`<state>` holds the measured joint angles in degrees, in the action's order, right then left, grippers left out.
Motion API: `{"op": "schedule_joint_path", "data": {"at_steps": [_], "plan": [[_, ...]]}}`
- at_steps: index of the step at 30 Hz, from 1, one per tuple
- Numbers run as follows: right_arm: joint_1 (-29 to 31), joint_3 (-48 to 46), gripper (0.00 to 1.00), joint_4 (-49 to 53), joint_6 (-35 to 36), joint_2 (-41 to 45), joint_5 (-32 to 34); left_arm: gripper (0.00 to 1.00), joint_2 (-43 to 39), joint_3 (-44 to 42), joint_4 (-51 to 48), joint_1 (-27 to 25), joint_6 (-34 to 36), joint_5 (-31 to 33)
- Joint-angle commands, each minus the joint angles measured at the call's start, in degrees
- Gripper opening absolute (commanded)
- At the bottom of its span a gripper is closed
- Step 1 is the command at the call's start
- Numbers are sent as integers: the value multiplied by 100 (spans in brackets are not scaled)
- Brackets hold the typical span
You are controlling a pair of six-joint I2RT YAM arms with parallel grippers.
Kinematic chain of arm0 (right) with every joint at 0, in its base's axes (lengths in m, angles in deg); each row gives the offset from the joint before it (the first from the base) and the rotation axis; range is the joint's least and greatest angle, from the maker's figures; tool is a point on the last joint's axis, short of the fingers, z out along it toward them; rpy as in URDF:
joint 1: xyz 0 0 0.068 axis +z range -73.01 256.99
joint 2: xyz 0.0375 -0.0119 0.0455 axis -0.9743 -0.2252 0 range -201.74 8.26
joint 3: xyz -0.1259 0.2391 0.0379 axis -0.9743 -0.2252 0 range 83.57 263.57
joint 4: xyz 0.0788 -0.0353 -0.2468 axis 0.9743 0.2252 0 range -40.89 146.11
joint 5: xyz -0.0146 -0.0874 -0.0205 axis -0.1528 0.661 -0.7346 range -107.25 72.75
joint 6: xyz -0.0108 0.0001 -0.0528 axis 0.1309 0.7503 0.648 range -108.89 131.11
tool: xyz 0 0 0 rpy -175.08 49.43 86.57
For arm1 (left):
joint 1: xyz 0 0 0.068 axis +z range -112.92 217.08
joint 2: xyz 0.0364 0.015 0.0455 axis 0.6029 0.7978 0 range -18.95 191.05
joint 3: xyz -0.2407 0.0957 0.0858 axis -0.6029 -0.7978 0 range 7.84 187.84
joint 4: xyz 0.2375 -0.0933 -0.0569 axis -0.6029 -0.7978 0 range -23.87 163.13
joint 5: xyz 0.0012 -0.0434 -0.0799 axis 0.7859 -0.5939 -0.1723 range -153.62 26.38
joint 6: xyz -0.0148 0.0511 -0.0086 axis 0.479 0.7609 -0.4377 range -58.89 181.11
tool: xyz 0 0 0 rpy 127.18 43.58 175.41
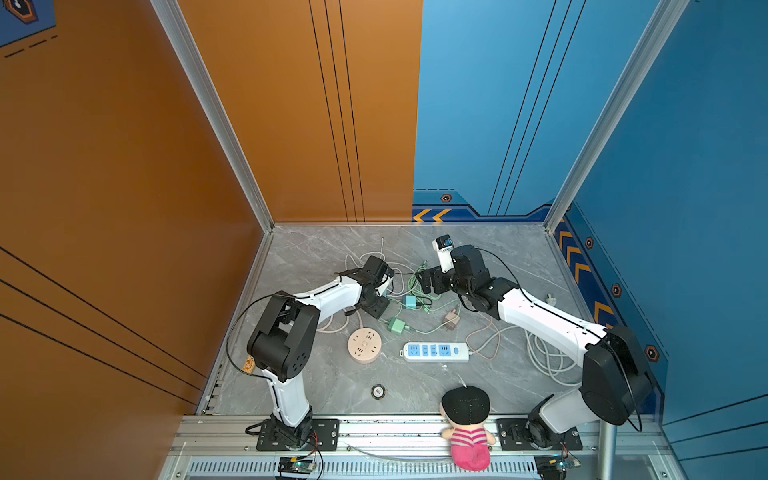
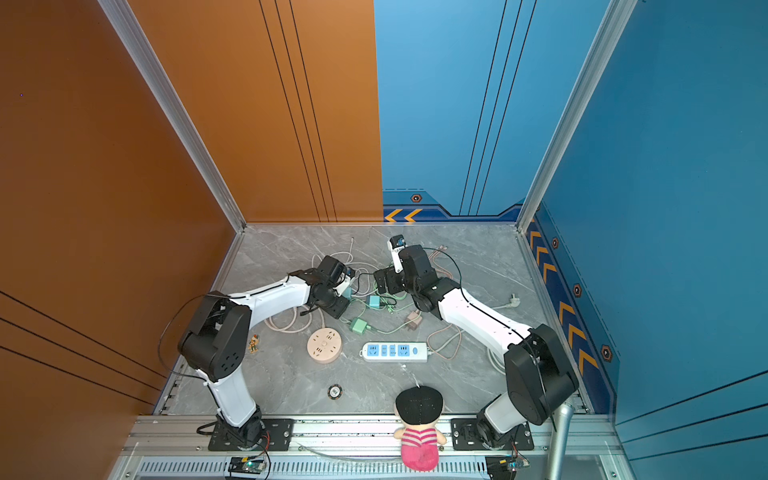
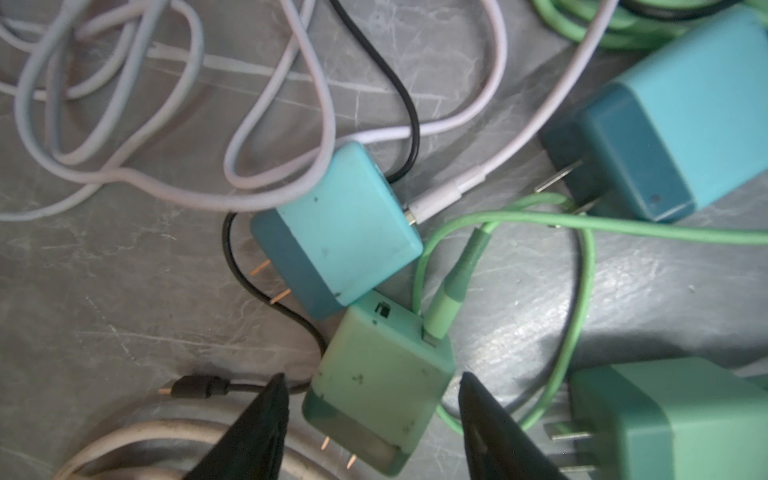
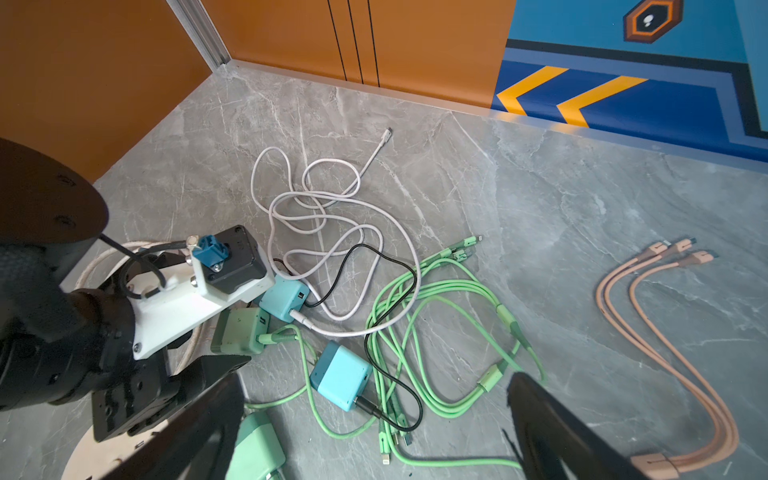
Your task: Insert the plug
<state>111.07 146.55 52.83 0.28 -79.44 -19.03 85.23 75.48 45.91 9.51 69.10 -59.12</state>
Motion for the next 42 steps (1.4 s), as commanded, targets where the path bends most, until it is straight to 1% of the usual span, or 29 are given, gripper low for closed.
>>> {"op": "schedule_joint_path", "data": {"at_steps": [1,11,14,20,23,24,25,27,30,32,37,42], "plan": [[62,215,100,218,-97,-107,-78,64,110,89,-134,66,118,-29],[126,315,100,300,-121,-216,-139,57,159,43,-134,147,19,-519],[165,357,100,352,-130,-245,-179,57,259,108,-226,104,27,-502],[206,356,100,393,-144,-277,-226,54,199,0,-239,128,-75,-476],[209,360,100,411,-164,-289,-254,48,157,-25,-235,112,-137,-364],[211,355,100,418,-172,-292,-266,42,138,-38,-231,123,-147,-355],[211,353,100,418,-180,-291,-281,39,122,-31,-229,128,-162,-361],[209,351,100,434,-195,-291,-327,37,97,-18,-223,130,-199,-369],[201,346,100,452,-246,-283,-496,37,-51,3,-212,122,-219,-481],[187,349,100,454,-300,-274,-720,37,-226,42,-213,103,-212,-557],[152,375,99,445,-425,-263,-1136,35,-820,56,-220,53,-175,-795],[98,358,98,307,-668,-304,-1570,34,-1385,-12,-222,-33,-111,-849]]}}
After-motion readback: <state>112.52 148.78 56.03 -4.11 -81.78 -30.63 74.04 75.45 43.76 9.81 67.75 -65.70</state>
